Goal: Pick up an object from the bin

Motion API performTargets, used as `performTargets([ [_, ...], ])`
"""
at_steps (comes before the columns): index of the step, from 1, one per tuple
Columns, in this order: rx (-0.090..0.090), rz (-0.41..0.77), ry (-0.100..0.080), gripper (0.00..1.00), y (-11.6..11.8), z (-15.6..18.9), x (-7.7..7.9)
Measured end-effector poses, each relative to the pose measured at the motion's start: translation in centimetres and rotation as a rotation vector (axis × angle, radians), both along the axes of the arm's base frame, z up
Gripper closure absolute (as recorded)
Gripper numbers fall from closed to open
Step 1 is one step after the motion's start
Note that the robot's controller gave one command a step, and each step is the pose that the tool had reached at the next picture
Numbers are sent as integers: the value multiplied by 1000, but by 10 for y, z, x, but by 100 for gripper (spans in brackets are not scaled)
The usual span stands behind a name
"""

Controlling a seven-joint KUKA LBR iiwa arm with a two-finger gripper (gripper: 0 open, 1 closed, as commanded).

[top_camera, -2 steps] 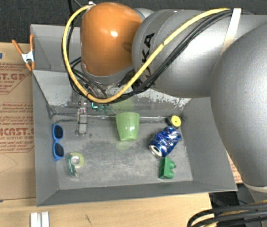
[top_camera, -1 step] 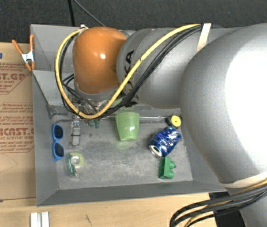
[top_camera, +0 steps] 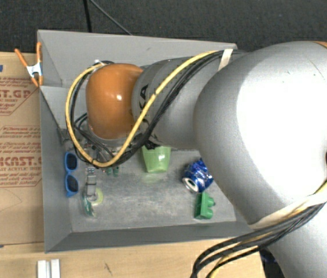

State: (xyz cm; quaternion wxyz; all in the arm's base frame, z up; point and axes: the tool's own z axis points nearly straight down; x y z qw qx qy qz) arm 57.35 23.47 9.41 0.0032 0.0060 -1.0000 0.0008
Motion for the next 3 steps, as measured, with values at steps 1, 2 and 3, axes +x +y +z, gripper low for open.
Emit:
performTargets([
  [1,0,164,-7,0,-71,33,-28],
  [2,5,216,-2,0,-7,-28,-47],
  [3,4,210,-4,100,-10,-21,-44],
])
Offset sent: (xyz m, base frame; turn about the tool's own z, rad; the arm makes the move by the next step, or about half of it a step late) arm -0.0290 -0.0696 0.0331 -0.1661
